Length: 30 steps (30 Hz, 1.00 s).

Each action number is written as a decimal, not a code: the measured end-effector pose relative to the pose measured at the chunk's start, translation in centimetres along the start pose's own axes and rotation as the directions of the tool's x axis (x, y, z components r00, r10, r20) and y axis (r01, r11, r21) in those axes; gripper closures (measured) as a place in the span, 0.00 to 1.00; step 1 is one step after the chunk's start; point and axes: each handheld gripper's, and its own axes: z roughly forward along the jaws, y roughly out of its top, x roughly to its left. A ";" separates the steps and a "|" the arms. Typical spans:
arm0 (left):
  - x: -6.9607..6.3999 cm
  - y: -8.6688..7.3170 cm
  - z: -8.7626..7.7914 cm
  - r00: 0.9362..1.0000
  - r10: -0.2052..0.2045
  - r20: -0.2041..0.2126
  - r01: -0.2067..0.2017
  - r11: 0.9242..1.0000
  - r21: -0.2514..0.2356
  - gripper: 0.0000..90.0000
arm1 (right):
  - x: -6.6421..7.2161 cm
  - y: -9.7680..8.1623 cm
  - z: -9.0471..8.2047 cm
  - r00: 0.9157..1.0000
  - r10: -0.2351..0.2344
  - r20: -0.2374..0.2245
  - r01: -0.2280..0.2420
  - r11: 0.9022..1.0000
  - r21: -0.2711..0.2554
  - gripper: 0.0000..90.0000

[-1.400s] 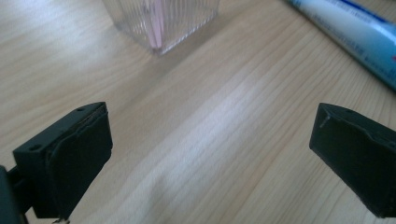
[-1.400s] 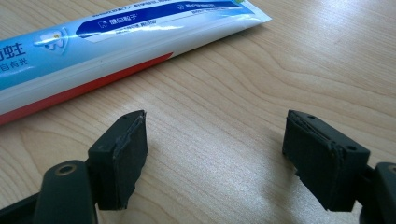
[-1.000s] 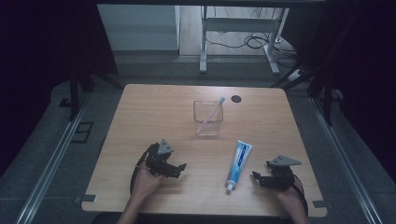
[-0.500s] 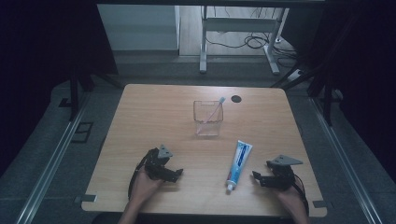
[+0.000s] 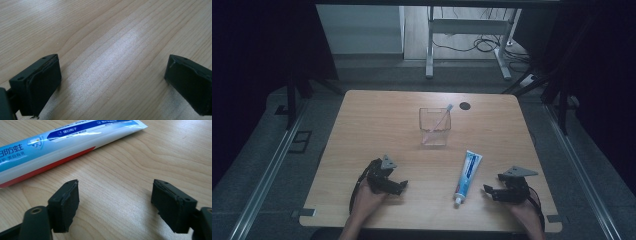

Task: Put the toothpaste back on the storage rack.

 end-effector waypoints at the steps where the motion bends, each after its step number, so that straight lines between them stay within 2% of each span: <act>1: 0.0 0.0 0.0 1.000 0.001 -0.001 -0.001 1.000 0.000 0.01 | -0.1 0.0 -0.1 1.000 0.006 -0.002 -0.006 1.000 0.005 0.29; 7: 0.0 0.0 0.0 1.000 0.000 -0.003 0.000 1.000 -0.001 0.01 | -0.2 0.3 -0.9 1.000 0.024 -0.013 -0.024 1.000 -0.004 0.40; 9: 0.0 0.0 0.0 1.000 0.000 -0.003 0.000 1.000 -0.001 0.02 | -0.2 0.7 -1.4 0.999 0.016 -0.030 -0.016 1.000 -0.021 0.48; 15: 0.0 0.0 0.0 1.000 -0.001 -0.004 0.001 1.000 -0.001 0.02 | 0.2 1.4 -1.9 0.998 0.024 -0.052 -0.026 0.999 -0.028 0.66; 18: 0.0 0.0 0.0 1.000 -0.001 -0.004 0.001 1.000 -0.001 0.02 | 0.5 1.7 -2.1 0.998 0.013 -0.055 -0.015 0.999 -0.030 0.74; 19: 0.0 0.0 0.0 1.000 -0.001 -0.004 0.001 1.000 0.000 0.02 | 0.5 1.7 -2.1 0.998 0.013 -0.055 -0.015 0.999 -0.030 0.74; 20: 0.0 0.0 0.0 1.000 -0.002 -0.004 0.002 1.000 -0.001 0.02 | 0.8 2.0 -2.1 0.998 0.005 -0.069 -0.007 1.000 -0.023 0.81; 21: 0.0 0.0 0.0 1.000 -0.002 -0.004 0.002 1.000 -0.001 0.02 | 0.8 2.0 -2.1 0.998 0.005 -0.069 -0.007 1.000 -0.023 0.81; 22: 0.0 0.0 0.0 1.000 -0.001 -0.004 0.001 1.000 -0.001 0.02 | 1.0 2.3 -2.1 0.997 -0.009 -0.073 0.008 1.000 -0.010 0.86; 26: 0.0 0.0 0.0 1.000 -0.002 -0.004 0.002 1.000 -0.001 0.02 | 1.3 2.7 -2.2 0.995 -0.012 -0.097 0.012 1.000 -0.004 0.92; 27: 0.0 0.0 0.0 1.000 -0.002 -0.005 0.002 1.000 -0.001 0.02 | 1.6 2.9 -2.1 0.994 -0.023 -0.107 0.024 1.000 0.006 0.95; 30: 0.0 0.0 0.0 1.000 -0.002 -0.004 0.002 1.000 -0.001 0.02 | 1.9 3.1 -1.9 0.992 -0.036 -0.121 0.038 0.999 0.008 0.98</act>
